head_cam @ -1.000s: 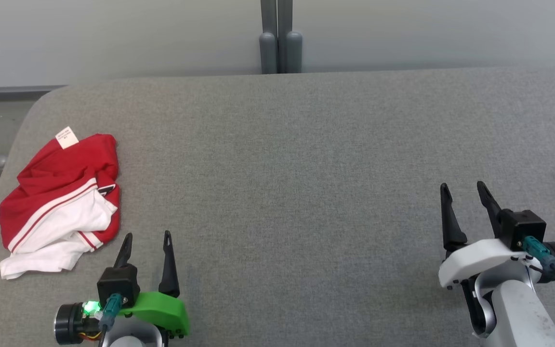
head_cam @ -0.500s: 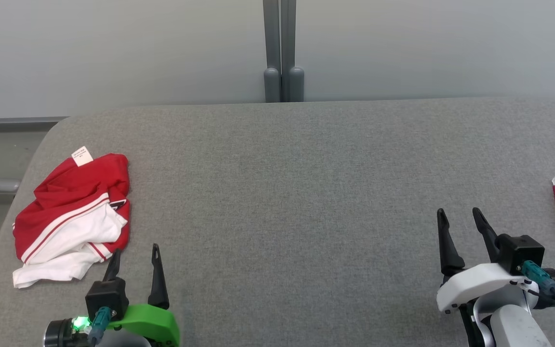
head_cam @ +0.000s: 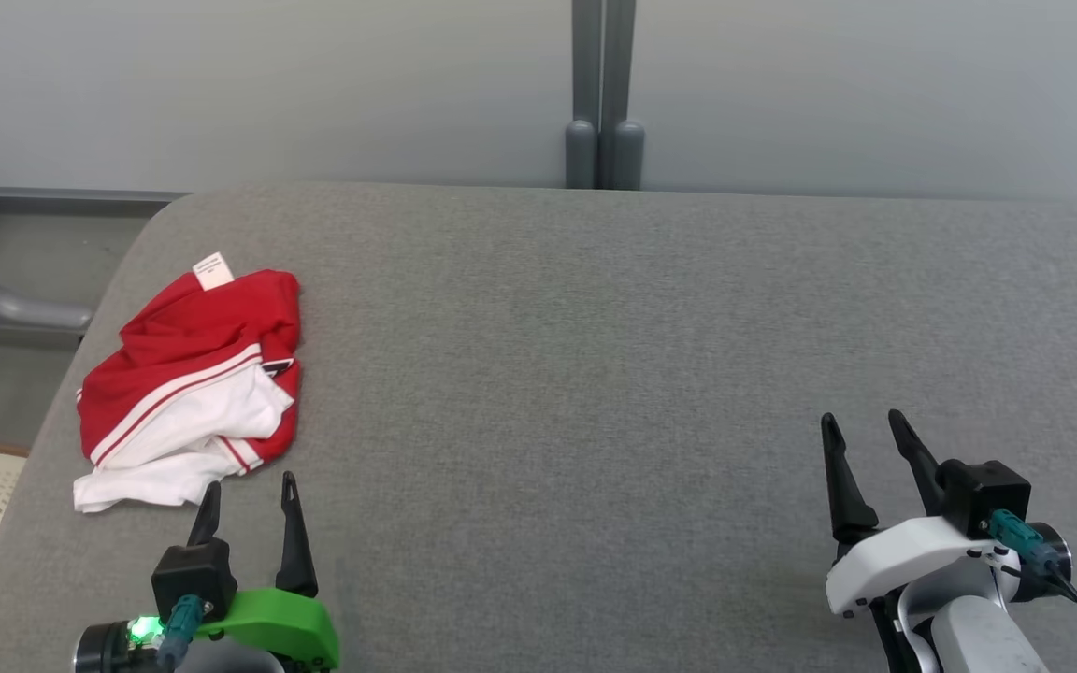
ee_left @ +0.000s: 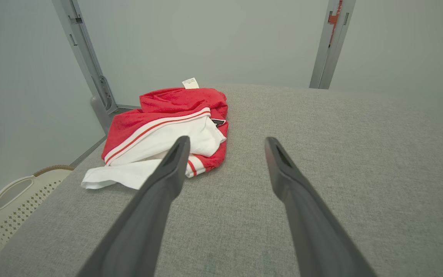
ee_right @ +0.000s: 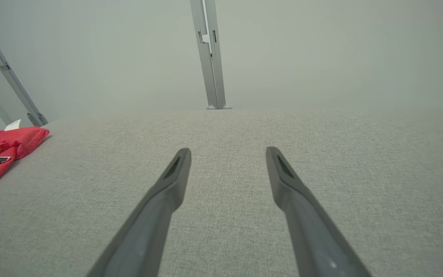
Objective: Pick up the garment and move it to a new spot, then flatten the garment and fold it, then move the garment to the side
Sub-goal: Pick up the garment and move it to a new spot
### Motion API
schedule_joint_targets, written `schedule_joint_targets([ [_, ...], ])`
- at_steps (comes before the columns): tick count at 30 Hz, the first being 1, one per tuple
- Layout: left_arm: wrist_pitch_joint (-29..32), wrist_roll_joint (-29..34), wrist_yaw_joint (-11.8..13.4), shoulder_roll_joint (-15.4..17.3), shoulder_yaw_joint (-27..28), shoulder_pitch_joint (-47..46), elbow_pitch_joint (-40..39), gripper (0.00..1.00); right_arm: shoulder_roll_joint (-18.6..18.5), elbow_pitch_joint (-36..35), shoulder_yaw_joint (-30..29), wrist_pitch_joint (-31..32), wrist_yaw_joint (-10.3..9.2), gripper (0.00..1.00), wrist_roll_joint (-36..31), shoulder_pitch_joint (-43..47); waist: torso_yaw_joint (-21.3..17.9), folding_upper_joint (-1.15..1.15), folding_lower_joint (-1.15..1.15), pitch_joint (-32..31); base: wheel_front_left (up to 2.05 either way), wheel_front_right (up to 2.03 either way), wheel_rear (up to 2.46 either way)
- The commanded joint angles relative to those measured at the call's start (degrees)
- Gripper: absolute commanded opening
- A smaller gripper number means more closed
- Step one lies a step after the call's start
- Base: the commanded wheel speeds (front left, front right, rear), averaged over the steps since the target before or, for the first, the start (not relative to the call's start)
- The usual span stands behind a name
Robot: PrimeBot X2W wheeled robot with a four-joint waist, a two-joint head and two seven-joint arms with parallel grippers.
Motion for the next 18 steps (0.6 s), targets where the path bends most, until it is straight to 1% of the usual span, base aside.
schedule_joint_targets([
  [1, 0.0, -0.3, 0.3, 0.3, 0.6, 0.2, -0.1, 1.00, -0.1, 0.1, 0.4, -0.2, -0.08, 1.00, 0.4, 0.1, 3.4, 0.00, 0.00, 0.9, 0.00, 0.00, 0.00],
  [11, 0.0, -0.8, 0.7, 0.2, 4.4, 0.9, -0.9, 1.00, -0.1, -0.6, 3.3, -0.2, -0.08, 1.00, 1.0, 0.4, 15.0, 0.00, 0.00, 2.8, 0.00, 0.00, 0.00],
  [15, 0.0, -1.0, 0.8, 0.2, 5.7, 1.5, -1.1, 1.00, -0.1, -0.8, 4.0, -0.2, -0.08, 1.00, 1.5, -0.2, 18.6, 0.00, 0.00, 3.4, 0.00, 0.00, 0.00],
  [18, 0.0, -1.3, 1.2, 0.2, 7.0, 1.9, -1.4, 1.00, -0.1, -1.0, 4.9, -0.2, -0.08, 1.00, 1.7, -0.5, 20.5, 0.00, 0.00, 3.8, 0.00, 0.00, 0.00],
])
